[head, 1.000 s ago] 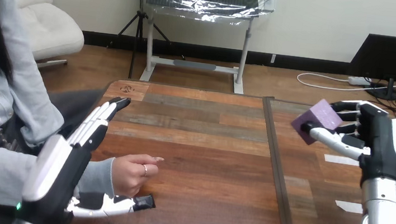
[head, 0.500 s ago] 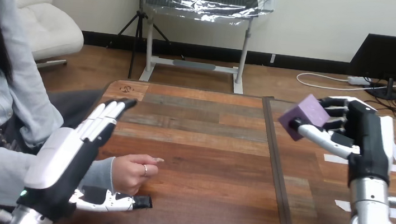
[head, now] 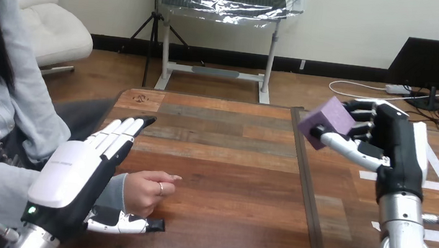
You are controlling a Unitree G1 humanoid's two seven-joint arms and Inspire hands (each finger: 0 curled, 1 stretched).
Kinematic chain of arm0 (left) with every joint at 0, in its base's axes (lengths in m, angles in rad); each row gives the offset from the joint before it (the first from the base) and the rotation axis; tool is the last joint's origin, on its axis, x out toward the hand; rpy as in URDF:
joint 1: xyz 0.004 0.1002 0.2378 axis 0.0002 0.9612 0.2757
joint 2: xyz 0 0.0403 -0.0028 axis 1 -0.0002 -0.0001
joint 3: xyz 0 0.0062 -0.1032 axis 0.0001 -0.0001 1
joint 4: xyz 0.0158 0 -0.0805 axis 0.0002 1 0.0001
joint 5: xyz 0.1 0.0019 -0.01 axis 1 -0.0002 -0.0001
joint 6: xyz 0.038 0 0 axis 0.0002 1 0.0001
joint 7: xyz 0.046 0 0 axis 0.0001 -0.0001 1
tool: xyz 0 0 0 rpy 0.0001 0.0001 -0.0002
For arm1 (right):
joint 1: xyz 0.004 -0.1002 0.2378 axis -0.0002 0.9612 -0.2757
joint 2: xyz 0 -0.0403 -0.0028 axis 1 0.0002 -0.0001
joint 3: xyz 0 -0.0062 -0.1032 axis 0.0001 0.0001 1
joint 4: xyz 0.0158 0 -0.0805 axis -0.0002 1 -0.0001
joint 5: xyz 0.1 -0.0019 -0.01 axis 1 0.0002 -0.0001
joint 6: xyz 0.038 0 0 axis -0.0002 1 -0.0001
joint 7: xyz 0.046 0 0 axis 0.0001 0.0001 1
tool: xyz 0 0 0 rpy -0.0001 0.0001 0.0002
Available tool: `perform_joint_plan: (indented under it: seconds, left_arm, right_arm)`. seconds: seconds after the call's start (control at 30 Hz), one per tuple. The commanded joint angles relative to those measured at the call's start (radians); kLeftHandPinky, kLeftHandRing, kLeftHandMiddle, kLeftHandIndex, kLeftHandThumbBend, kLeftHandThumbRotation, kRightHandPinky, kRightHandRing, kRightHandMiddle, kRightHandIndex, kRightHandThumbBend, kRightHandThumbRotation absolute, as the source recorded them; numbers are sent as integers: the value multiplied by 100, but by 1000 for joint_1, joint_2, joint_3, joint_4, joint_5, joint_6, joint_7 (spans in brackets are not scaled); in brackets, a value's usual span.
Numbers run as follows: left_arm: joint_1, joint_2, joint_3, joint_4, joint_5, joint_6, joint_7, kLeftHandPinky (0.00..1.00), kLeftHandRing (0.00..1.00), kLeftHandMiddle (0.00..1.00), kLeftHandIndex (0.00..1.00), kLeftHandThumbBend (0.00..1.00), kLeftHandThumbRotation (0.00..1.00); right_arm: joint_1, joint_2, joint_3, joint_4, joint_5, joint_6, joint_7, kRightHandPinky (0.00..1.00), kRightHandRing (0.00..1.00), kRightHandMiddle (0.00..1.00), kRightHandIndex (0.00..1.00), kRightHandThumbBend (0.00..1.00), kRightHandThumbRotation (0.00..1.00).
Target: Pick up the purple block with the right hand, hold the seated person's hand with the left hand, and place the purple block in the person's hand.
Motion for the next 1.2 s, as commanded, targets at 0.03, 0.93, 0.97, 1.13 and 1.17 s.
perform_joint_plan:
  seconds: [0.03, 0.93, 0.97, 1.13, 1.17]
  left_arm:
    - [-114, 58, -54, 30, 22, 52, 28, 86, 92, 93, 95, 100, 45]
    - [-331, 108, -272, 393, 48, 231, 23, 87, 90, 91, 93, 100, 29]
    - [-338, 108, -279, 405, 49, 234, 28, 86, 90, 91, 93, 100, 29]
    - [-370, 109, -308, 467, 46, 246, 41, 86, 91, 90, 93, 100, 29]
    - [-376, 109, -313, 477, 44, 249, 40, 86, 91, 90, 93, 100, 29]
  right_arm:
    - [-26, 17, -7, -79, 17, -16, 25, 31, 37, 45, 48, 70, 0]
    - [30, 35, -18, -144, 53, -47, 106, 31, 37, 45, 48, 74, 0]
    - [34, 35, -18, -152, 54, -45, 107, 31, 37, 45, 48, 74, 0]
    - [54, 35, -21, -187, 67, -34, 125, 31, 37, 45, 48, 75, 0]
    - [58, 36, -22, -194, 70, -32, 129, 31, 37, 45, 48, 75, 0]
